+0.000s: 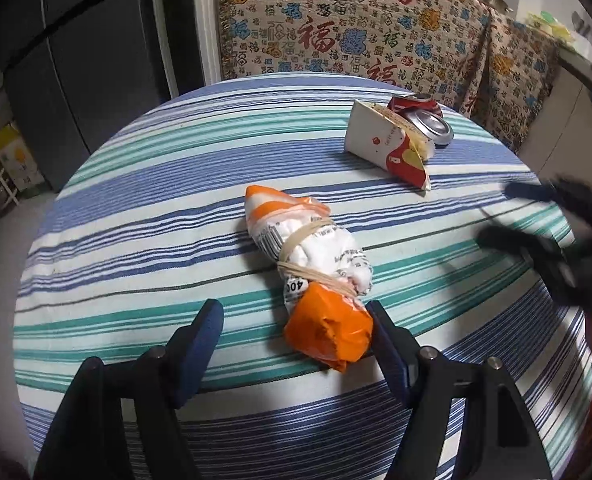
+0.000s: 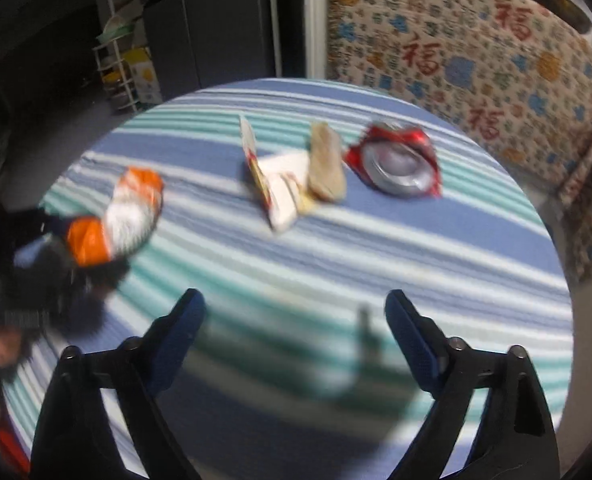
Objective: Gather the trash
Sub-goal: 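Grasp the orange-and-white wrapped bag with the left tool while the right tool grasps the paper box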
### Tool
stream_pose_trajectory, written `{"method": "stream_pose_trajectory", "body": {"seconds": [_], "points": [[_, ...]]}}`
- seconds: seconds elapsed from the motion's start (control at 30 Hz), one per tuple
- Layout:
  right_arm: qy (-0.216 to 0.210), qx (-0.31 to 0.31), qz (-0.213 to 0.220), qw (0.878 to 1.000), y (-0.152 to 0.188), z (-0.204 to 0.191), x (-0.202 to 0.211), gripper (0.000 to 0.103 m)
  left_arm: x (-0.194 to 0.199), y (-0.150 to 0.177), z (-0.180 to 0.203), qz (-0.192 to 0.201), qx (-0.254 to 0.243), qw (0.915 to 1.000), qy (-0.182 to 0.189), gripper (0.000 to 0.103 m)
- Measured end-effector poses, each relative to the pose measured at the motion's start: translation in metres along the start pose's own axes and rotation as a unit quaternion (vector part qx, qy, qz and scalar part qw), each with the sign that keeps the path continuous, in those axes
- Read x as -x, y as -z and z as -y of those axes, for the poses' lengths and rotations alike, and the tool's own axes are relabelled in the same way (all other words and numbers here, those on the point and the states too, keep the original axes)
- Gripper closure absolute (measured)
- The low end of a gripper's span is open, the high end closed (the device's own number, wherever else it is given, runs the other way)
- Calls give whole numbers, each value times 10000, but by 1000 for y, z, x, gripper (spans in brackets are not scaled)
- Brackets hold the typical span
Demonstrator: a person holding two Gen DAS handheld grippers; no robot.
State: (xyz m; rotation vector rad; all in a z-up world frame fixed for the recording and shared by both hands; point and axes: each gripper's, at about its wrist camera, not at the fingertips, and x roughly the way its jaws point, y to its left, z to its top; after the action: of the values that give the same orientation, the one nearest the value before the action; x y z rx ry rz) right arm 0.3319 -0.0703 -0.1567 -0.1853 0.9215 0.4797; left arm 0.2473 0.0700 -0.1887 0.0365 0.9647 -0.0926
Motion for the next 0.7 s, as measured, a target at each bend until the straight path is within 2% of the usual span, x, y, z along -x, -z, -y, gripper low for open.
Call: {"method": "stream_pose_trajectory", "body": {"seconds": [0.07, 0.17, 0.23, 0.27, 0.3, 0.4, 0.5, 0.57, 0.7], "points": [[-18, 132, 113, 9998, -21, -9, -14, 32, 0, 3, 1, 60, -58, 10000, -18, 27], [-130, 407, 291, 9987, -37, -25, -25, 35, -1, 3, 1, 103, -77, 9999, -19, 25], [-194, 424, 229, 9987, -44, -29, -37, 51, -1, 3, 2, 131, -91, 9999, -31, 25], [-221, 397, 100, 9989, -45, -30, -45, 76, -2, 3, 2, 145, -89, 9999, -28, 24], [-212, 384, 9, 9990, -46, -30, -51, 92, -2, 3, 3, 162, -81, 9998, -46, 23], [-313, 252, 1, 9992, -38, -25, -44, 97, -3, 3, 3, 171, -59, 9998, -41, 22], [-407, 151, -11, 9991, -10, -19, -12, 97, -4, 3, 3, 165, -61, 9998, -83, 19], [-404, 38, -19, 9992, 9, -13, 10, 97, -7, 3, -1, 70, 59, 9997, -214, 0], [-258, -298, -169, 9991, 57, -1, 48, 96, -7, 2, -5, 36, 152, 9996, -232, 0]]}}
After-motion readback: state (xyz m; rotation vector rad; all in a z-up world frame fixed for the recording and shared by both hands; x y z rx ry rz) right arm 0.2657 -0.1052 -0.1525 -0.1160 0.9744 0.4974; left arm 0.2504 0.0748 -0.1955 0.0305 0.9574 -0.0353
